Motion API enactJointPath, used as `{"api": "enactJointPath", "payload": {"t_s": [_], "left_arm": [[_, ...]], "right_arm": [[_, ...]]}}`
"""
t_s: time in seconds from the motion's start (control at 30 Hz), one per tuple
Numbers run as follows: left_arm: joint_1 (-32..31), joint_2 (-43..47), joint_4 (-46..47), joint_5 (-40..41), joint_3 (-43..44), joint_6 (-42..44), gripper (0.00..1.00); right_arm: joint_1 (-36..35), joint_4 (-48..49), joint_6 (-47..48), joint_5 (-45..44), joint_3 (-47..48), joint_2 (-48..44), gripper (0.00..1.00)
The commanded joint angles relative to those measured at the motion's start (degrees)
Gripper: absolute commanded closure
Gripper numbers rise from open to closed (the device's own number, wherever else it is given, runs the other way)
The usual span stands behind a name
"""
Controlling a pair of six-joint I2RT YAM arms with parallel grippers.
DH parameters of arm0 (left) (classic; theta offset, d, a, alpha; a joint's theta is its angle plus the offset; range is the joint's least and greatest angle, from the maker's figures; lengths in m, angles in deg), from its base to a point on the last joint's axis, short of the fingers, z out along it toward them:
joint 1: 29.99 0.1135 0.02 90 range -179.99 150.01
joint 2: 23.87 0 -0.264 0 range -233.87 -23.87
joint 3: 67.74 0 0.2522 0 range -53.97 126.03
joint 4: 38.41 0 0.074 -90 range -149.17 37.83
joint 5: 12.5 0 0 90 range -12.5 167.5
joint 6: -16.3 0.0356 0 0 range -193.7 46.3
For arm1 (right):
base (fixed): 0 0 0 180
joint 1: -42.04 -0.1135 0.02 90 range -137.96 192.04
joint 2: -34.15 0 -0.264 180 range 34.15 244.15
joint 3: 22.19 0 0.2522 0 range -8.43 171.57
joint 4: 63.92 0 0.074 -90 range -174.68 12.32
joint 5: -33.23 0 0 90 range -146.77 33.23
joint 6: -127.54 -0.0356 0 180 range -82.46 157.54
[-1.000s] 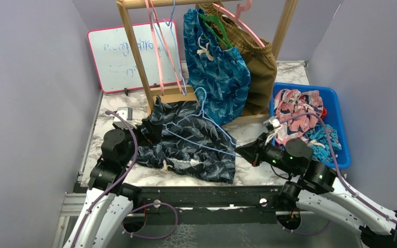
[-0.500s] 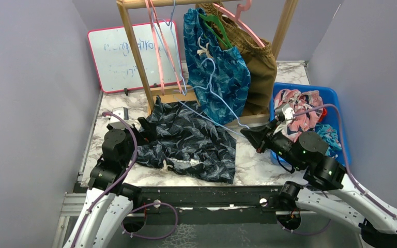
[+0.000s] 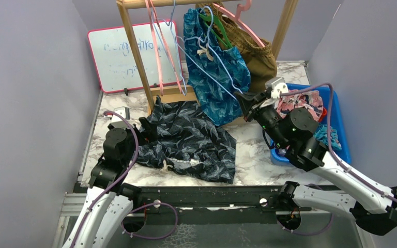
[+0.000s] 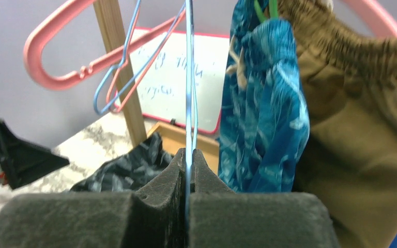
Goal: Remove the shorts from the hanger
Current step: Place the hanger on the clothes rod.
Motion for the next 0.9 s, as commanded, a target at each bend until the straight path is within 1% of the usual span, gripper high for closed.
{"api": "enactJointPath", "payload": {"t_s": [0.0,0.1,0.23,0.4,0.47,0.63,0.8,0.87], "left_arm": [[0.23,0.01,-0.27,0.25,0.28,0.34,0.01],[0.18,-0.12,-0.29,0.31,0.26,0.3,0.01],[0.19,0.01,-0.43,0.28,0.26,0.34,0.01],[0.18,-0.04,-0.62,0.24,0.29,0.29,0.01],[0.18,0.04,-0.59,0.24,0.26,0.32,0.01],[0.18,0.02,-0.6,0.01,0.26,0.29,0.01],[0.19,-0.43,-0.63,-0.23,0.22,0.2,0.01],[0.18,-0.48,-0.62,-0.27,0.26,0.17,0.01]], "right_arm": [[0.02,10.3,7.43,-3.84,5.09,4.26,0.99],[0.01,12.29,10.74,-4.83,8.72,8.21,0.99],[0.05,9.49,10.96,-8.14,15.67,15.34,0.99],[0.03,-2.99,9.07,-10.1,25.22,25.41,0.99],[0.01,-6.33,7.3,-9.94,26.88,27.77,0.99],[0.01,-7.41,4.49,-7.9,24.73,26.99,0.98],[0.01,-7.77,3.85,-6.85,23.75,25.38,0.87],[0.01,-9.43,3.77,-6.33,24.08,25.24,0.8]]}}
